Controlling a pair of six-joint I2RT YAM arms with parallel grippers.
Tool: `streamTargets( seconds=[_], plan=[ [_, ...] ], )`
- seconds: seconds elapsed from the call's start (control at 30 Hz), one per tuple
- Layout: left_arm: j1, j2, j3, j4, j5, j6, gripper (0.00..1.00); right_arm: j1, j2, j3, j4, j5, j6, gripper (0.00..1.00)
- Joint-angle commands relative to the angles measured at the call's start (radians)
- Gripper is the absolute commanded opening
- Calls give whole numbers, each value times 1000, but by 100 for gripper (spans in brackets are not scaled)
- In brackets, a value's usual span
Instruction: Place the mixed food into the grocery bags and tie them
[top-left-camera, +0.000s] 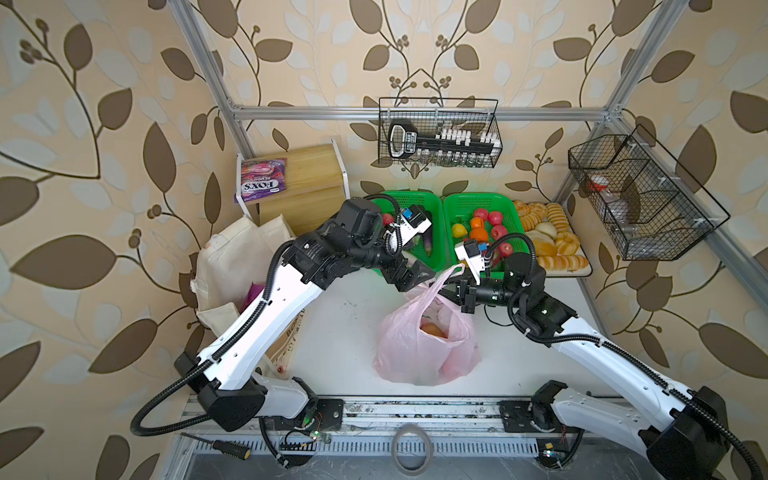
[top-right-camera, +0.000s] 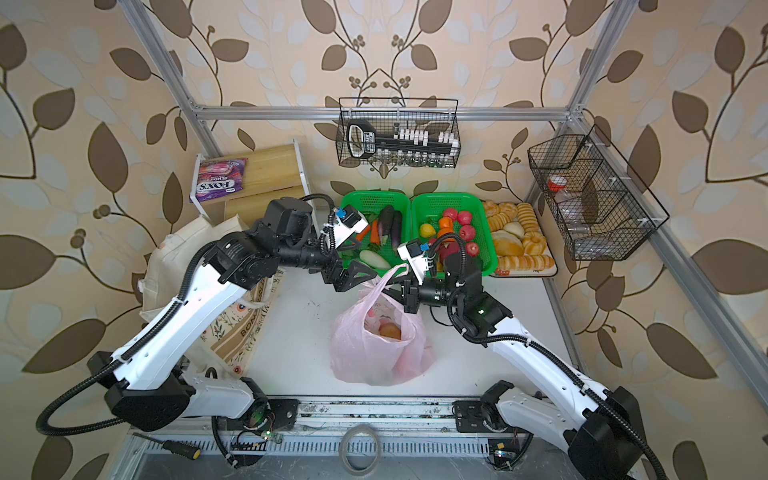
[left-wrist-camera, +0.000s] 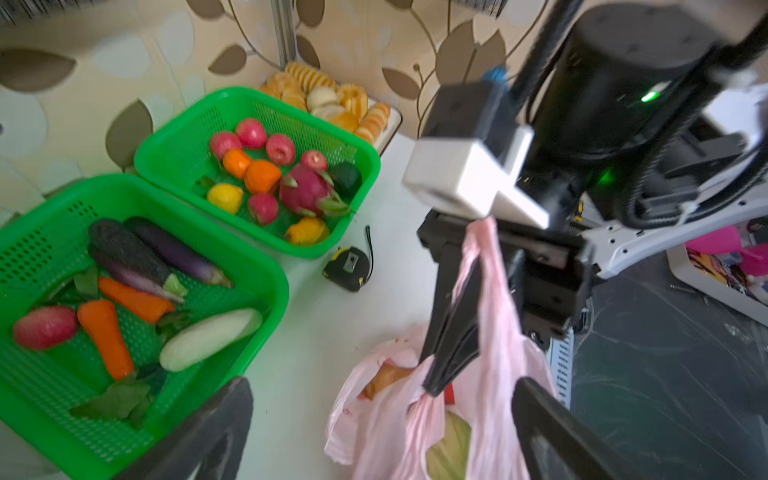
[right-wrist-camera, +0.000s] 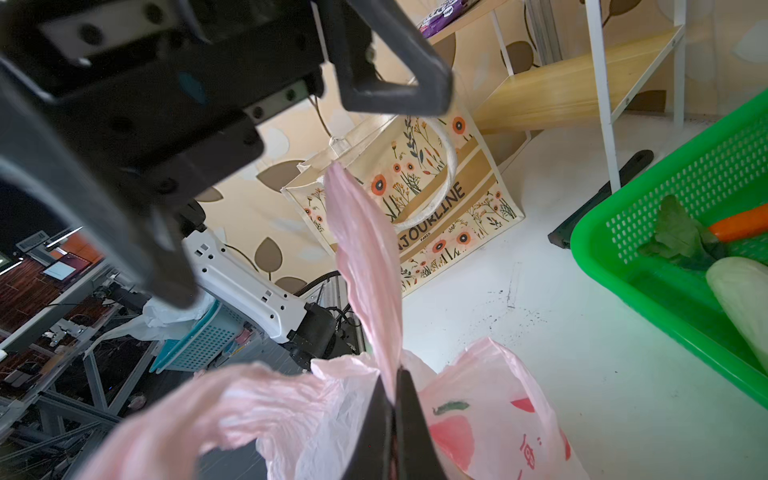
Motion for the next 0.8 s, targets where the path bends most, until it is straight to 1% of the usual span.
streamTargets(
  seconds=[0.0,0.13,0.2,0.37,0.53,0.63,0.77],
  plan=[
    [3,31,13,-80,143,78,99,-4,-18,-8,19,-7,2,0],
    [4,54,26,-137,233,108,99,-5,-20,-7,14,-7,2,0],
    [4,54,12,-134,250,105,99,-7,-18,-6,14,-6,2,0],
    [13,41,-21,-122,228,102,99,-9,-14,-1,13,-9,2,0],
    [39,-14,-61,-24,201,51,99,-9,-11,0,8,-9,-1,0],
    [44,-55,-111,26,258,78,99,-10,-10,2,8,-9,0,0],
    [44,-57,-138,-17,336,133,99,-11,-12,4,7,-6,-2,0]
  ],
)
